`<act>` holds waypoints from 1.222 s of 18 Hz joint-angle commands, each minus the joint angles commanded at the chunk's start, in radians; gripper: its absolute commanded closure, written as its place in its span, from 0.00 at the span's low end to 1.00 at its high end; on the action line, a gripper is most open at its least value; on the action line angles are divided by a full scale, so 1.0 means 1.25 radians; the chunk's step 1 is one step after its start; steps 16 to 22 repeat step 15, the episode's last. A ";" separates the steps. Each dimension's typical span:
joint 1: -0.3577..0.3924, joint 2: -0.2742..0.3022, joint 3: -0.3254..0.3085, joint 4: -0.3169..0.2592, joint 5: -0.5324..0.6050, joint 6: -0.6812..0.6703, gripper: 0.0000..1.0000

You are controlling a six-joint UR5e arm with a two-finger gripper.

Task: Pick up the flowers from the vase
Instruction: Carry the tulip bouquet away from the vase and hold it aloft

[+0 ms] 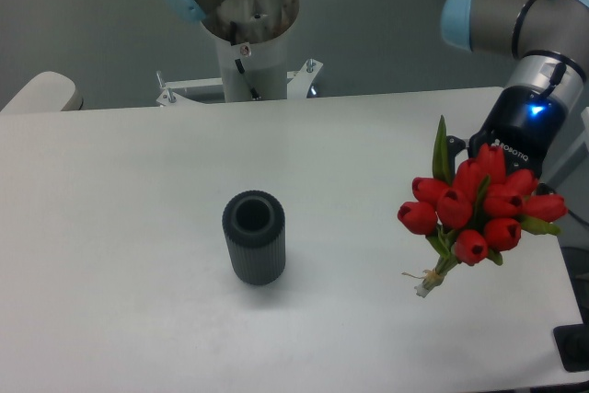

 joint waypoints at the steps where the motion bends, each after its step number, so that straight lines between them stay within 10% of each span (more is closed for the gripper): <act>1: -0.001 0.000 -0.005 0.000 0.001 0.001 0.67; 22: 0.002 0.002 -0.011 0.000 0.000 0.025 0.67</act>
